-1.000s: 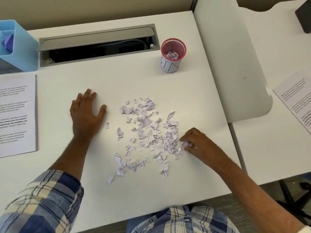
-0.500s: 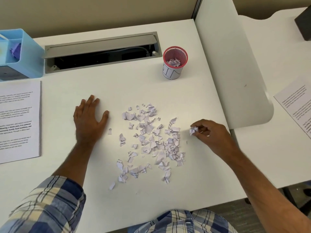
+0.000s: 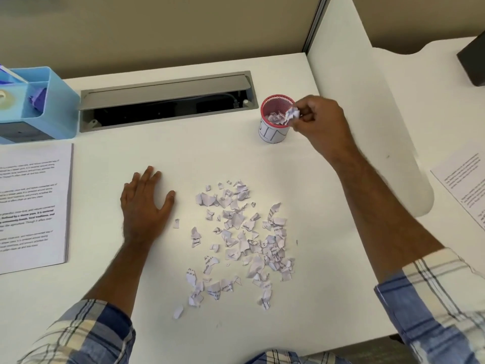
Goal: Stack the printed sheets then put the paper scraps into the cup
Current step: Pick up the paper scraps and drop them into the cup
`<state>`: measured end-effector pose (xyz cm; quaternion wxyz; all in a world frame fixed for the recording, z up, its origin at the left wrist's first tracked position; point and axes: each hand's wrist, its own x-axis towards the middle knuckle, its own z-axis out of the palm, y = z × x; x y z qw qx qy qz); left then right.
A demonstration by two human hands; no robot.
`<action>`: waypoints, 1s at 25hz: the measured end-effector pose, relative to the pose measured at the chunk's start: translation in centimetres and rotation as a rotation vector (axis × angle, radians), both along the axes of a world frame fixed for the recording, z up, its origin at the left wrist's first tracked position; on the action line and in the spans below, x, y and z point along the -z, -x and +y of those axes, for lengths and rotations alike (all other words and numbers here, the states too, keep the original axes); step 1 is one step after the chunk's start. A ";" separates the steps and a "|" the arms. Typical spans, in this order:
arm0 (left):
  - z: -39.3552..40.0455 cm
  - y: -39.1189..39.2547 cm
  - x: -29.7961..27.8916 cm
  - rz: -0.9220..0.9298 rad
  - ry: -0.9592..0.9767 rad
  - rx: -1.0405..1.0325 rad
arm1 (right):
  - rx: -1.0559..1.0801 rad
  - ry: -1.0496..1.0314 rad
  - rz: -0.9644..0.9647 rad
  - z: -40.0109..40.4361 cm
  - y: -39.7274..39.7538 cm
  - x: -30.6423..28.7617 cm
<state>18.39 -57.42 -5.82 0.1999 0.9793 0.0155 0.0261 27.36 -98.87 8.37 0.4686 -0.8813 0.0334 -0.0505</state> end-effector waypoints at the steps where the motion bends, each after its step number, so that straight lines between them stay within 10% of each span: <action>1: 0.0 0.0 0.0 -0.007 0.002 0.000 | 0.008 0.009 0.003 0.3 -1.1 -0.1; 13: 0.0 -0.1 0.2 -0.008 -0.020 0.001 | 0.149 0.039 -0.044 -1.0 4.1 6.9; 25: -0.2 0.0 -0.2 0.024 -0.023 -0.005 | 0.048 0.808 0.181 -2.7 14.7 14.2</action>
